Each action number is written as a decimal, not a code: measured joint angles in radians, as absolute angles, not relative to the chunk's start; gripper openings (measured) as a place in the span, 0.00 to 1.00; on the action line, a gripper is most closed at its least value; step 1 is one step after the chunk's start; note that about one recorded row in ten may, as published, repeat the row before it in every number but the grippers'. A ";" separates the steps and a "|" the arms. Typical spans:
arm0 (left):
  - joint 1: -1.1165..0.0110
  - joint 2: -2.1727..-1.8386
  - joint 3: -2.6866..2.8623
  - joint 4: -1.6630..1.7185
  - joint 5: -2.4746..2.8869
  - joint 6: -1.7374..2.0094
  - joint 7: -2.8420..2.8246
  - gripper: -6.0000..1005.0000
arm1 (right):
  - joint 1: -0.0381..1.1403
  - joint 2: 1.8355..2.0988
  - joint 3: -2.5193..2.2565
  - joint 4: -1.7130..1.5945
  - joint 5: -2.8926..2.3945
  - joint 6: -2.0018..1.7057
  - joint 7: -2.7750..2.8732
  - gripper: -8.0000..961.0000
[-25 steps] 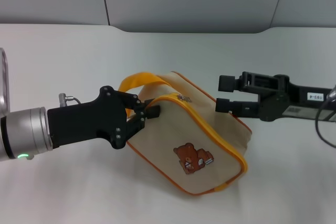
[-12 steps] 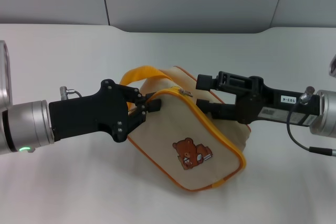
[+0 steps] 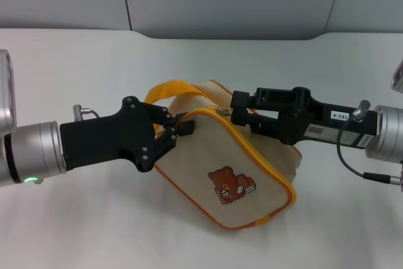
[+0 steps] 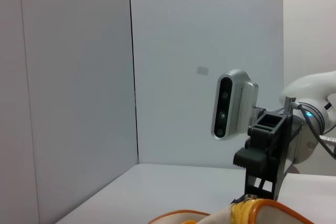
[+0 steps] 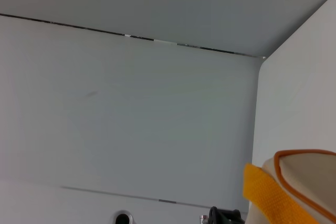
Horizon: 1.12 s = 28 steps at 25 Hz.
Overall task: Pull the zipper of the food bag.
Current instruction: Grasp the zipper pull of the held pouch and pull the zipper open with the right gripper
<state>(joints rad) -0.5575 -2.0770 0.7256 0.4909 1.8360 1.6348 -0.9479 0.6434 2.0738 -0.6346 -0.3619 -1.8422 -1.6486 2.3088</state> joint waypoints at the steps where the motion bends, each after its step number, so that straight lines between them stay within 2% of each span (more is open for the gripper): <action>1: -0.558 -2.077 0.726 0.491 1.836 1.634 -0.948 0.06 | 0.644 2.075 -0.635 -0.362 -1.842 -1.647 2.309 0.66; 10: -0.561 -2.077 0.729 0.486 1.836 1.624 -0.952 0.06 | 0.644 2.078 -0.633 -0.358 -1.842 -1.630 2.297 0.39; 28: -0.566 -2.079 0.732 0.482 1.836 1.615 -0.947 0.06 | 0.640 2.080 -0.623 -0.283 -1.803 -1.601 2.253 0.27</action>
